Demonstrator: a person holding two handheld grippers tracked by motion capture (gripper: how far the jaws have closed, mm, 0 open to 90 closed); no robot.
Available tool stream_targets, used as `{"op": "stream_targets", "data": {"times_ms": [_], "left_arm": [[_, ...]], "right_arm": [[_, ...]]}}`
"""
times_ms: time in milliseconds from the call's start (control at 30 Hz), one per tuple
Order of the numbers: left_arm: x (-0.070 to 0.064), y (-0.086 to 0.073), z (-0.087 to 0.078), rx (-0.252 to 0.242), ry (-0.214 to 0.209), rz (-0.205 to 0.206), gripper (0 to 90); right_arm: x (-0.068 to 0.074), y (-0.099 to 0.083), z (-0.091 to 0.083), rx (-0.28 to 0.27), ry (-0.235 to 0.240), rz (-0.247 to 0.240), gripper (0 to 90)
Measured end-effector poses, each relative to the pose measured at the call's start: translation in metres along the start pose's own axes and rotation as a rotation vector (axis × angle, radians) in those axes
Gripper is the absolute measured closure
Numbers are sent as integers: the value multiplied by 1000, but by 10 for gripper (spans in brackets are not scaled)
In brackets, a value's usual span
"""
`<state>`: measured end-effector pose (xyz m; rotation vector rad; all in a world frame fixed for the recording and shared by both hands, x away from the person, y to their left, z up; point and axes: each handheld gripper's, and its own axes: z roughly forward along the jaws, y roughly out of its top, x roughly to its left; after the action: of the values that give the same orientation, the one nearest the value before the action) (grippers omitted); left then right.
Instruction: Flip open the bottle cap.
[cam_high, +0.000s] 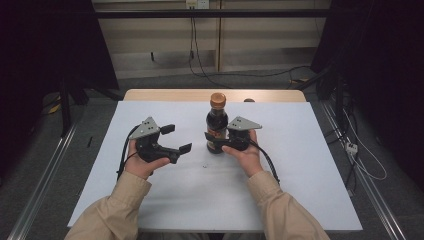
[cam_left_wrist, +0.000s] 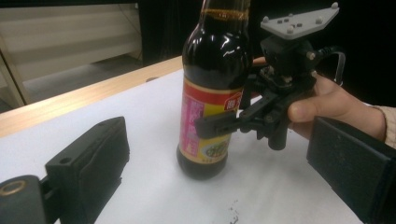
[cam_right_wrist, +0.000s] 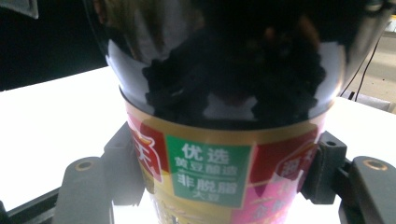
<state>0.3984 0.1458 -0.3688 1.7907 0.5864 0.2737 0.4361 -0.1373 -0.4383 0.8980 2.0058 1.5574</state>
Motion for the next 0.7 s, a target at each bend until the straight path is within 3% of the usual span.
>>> {"op": "stream_targets", "data": {"times_ms": [433,567,633,700], "left_arm": [[4,12,9,21,0,12,92],[4,17,12,29,1,39,114],[4,19,14,17,-14,24,118],[3,20,15,24,-8,42,120]], "right_arm": [[0,-1,0,-3,-1,5,306],[0,-1,0,-3,-2,6,306],[0,-1,0,-6,0,4,306],[0,-1,0,-3,2,5,306]]}}
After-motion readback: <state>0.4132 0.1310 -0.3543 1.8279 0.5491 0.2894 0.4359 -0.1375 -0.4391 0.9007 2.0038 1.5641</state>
